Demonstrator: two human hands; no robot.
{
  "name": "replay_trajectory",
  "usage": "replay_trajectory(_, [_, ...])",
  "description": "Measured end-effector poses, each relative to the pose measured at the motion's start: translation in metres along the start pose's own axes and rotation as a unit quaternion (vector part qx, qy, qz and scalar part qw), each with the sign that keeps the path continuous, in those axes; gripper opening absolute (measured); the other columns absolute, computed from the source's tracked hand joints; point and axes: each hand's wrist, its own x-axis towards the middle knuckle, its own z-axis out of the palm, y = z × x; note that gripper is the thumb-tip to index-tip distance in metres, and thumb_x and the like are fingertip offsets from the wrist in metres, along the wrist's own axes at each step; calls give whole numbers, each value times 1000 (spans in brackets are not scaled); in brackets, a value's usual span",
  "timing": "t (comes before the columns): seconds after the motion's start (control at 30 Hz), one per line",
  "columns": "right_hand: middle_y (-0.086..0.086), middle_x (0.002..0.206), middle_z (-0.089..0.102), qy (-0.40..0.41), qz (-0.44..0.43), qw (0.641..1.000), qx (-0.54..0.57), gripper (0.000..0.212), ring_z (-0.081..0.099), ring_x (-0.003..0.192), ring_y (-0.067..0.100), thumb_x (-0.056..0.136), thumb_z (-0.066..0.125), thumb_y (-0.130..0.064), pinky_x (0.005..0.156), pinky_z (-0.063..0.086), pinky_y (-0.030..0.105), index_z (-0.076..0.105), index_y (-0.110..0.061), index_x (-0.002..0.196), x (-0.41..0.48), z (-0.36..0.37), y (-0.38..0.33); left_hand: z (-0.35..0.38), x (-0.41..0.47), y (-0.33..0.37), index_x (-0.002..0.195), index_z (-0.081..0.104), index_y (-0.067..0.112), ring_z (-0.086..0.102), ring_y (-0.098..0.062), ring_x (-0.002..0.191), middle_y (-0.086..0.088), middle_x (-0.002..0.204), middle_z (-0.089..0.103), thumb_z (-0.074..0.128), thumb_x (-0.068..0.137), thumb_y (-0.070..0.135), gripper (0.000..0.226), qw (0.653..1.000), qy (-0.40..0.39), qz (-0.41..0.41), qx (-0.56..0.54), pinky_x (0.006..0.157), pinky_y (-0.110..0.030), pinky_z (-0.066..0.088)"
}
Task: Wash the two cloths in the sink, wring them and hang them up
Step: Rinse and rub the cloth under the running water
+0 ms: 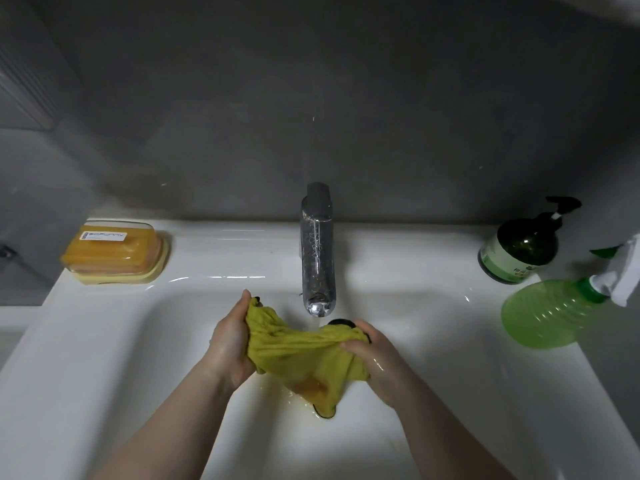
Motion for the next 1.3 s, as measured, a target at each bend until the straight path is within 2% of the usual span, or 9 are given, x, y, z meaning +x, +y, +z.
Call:
replay_trajectory(0.13, [8,80,62,-37,3,980,197,26,62,71,17,86,38,2,64,50,26,57,-10,98,-10,24,-2,6,-2,-7,70,50,11,65,-26,53,-10,60,59,40,93,44,42,1000,-7,-10,5,58,-39,50])
replay_trajectory(0.23, [2,68,60,48,14,996,70,12,62,59,12,90,50,-16,50,47,18,56,-15,79,-5,52,-3,29,-14,-28,65,55,11,64,-21,40,-8,44,64,36,94,45,49,998,-28,-30,50,54,-34,49])
replay_trajectory(0.37, [8,68,58,248,-93,957,-116,22,53,73,22,88,53,-27,61,36,27,52,-13,72,13,62,-4,49,-21,-45,61,58,11,59,-13,36,-2,40,61,46,91,32,39,992,-13,12,126,40,-17,46])
replay_trajectory(0.47, [5,63,63,210,-109,955,-178,26,59,64,23,77,52,-43,55,38,25,55,-19,67,10,73,0,48,-12,-34,64,55,11,58,-18,51,-5,51,60,38,95,32,42,991,6,50,123,53,-24,45])
replay_trajectory(0.6, [3,64,61,244,-87,954,-149,22,58,67,24,74,64,-28,61,43,28,49,-19,60,23,66,-7,51,-17,-36,60,53,14,54,-13,43,0,44,56,44,93,21,35,987,-26,30,159,47,-20,43])
replay_trajectory(0.7, [1,58,62,219,-74,954,-190,42,61,64,23,71,47,-55,55,40,25,55,-16,57,17,79,1,46,-11,-29,61,52,12,54,-9,34,3,37,56,38,96,28,42,989,-13,37,143,42,-16,44])
replay_trajectory(0.83, [7,72,66,252,-64,953,-154,17,61,74,20,78,64,-26,66,47,29,56,-17,66,27,64,-3,52,-19,-36,62,52,14,50,-14,33,-3,41,50,46,91,23,31,990,-30,-11,140,40,-15,39])
replay_trajectory(0.97, [12,76,71,226,-79,949,-206,41,66,75,27,76,50,-49,63,47,31,64,-11,73,16,79,6,48,-13,-32,61,49,11,51,-10,29,2,32,52,34,97,22,41,991,-24,20,133,32,-11,38])
replay_trajectory(1.3, [18,84,67,260,-96,936,-218,27,60,84,34,88,44,-31,67,43,35,50,-18,66,4,70,1,47,-20,-33,54,49,13,51,-11,34,-1,38,52,49,90,19,37,987,-38,2,157,40,-14,41])
